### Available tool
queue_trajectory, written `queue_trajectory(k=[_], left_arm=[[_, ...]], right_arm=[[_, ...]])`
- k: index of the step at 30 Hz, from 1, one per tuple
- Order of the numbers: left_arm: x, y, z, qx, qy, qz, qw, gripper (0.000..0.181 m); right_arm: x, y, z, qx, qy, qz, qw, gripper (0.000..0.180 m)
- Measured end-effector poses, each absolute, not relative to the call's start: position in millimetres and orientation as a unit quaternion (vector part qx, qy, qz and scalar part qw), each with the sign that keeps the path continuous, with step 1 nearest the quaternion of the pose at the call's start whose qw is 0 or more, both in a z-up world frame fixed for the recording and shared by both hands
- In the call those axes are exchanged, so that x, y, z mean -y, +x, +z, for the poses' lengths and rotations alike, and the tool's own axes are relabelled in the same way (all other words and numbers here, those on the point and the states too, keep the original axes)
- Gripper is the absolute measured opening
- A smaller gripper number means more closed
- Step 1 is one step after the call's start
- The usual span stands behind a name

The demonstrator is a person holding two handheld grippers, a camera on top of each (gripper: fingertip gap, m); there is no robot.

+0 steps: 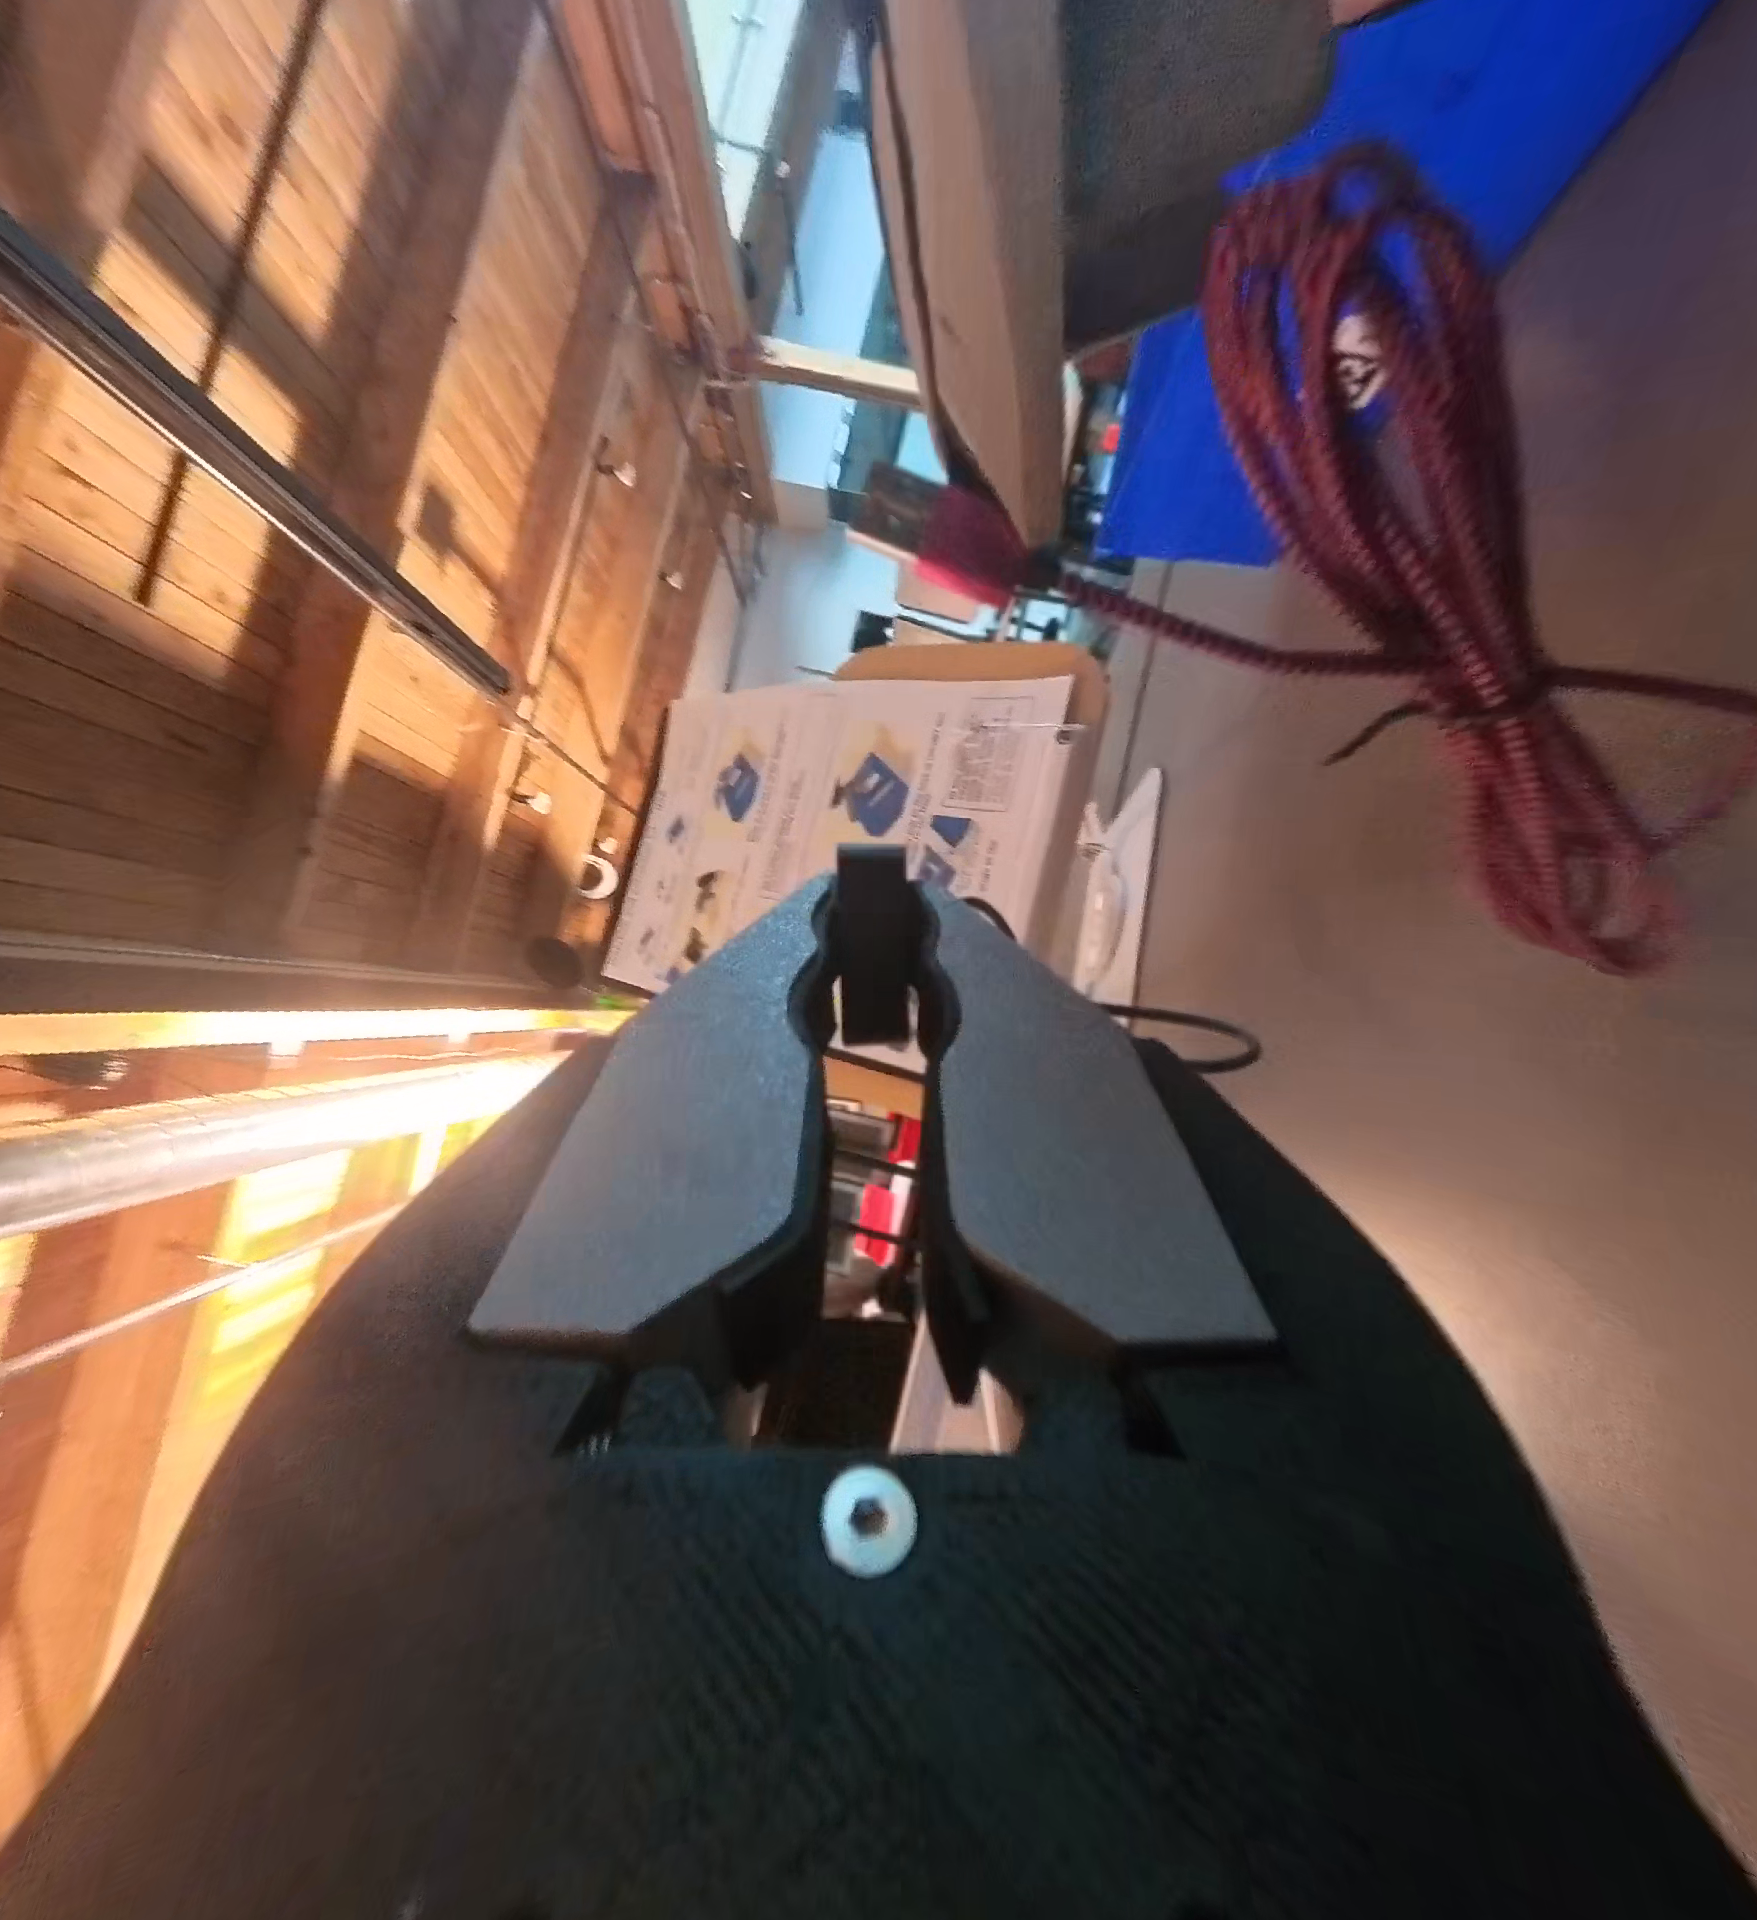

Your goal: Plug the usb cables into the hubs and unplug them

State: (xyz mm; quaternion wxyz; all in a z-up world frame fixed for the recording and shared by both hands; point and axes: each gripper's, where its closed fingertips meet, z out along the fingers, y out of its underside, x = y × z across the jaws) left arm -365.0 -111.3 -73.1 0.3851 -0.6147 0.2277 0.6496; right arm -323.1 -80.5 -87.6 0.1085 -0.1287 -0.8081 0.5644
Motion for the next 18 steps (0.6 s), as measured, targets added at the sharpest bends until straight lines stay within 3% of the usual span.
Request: queue_trajectory(k=[6,9,11,15,18], left_arm=[[107.5,-360.3,-70.6,-0.244,-0.581,0.663,0.403,0.008],[102.0,-356.4,-69.5,-0.272,-0.560,0.674,0.397,0.008],[99.2,-362.5,-76.0,-0.272,-0.575,0.669,0.385,0.008],[100.0,-381.8,-95.3,-0.266,-0.603,0.668,0.347,0.008],[99.0,-390.7,-110.3,-0.263,-0.626,0.650,0.340,0.008]], right_arm=[[78.0,-306.2,-66.9,0.734,-0.155,0.651,-0.118,0.003],[73.5,-310.6,-68.0,0.714,-0.178,0.657,-0.167,0.003],[68.9,-327.1,-78.4,0.722,-0.216,0.644,-0.134,0.003],[45.0,-373.0,-111.4,0.758,-0.308,0.574,0.015,0.003],[36.3,-383.8,-131.6,0.776,-0.332,0.536,0.033,0.003]])
